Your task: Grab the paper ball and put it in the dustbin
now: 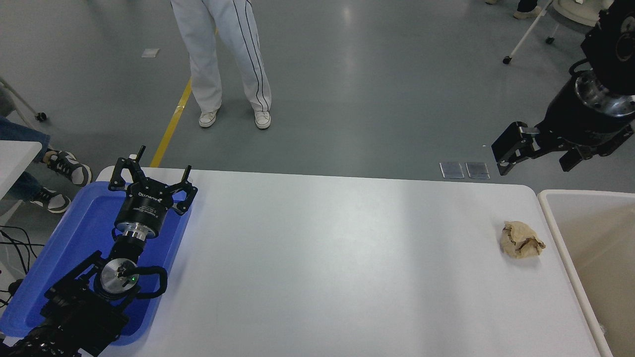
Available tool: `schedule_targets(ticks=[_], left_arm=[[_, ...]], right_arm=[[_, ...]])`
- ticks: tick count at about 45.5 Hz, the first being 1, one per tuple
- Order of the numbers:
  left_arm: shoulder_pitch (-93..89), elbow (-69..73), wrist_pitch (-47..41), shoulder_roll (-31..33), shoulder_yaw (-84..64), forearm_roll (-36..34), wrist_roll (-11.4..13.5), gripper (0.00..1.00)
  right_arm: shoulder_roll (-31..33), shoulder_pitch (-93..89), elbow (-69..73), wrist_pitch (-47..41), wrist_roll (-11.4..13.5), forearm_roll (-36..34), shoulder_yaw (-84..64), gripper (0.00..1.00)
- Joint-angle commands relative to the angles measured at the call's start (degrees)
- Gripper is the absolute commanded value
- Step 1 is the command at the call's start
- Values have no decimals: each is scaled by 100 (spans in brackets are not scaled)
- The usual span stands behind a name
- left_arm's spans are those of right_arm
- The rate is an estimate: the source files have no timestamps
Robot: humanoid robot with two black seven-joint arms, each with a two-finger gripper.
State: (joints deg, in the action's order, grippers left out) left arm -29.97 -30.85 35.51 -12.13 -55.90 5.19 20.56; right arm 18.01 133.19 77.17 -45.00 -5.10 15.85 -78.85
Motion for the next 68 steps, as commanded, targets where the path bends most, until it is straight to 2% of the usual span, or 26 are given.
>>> schedule_targets(ticks=[1,68], left_arm=[[0,0,0,0,26,-9,1,100],[0,0,0,0,9,0,1,100]], right_arm=[[-16,-12,0,0,0,5,1,100],[-122,-311,-9,0,0,-47,159,100]])
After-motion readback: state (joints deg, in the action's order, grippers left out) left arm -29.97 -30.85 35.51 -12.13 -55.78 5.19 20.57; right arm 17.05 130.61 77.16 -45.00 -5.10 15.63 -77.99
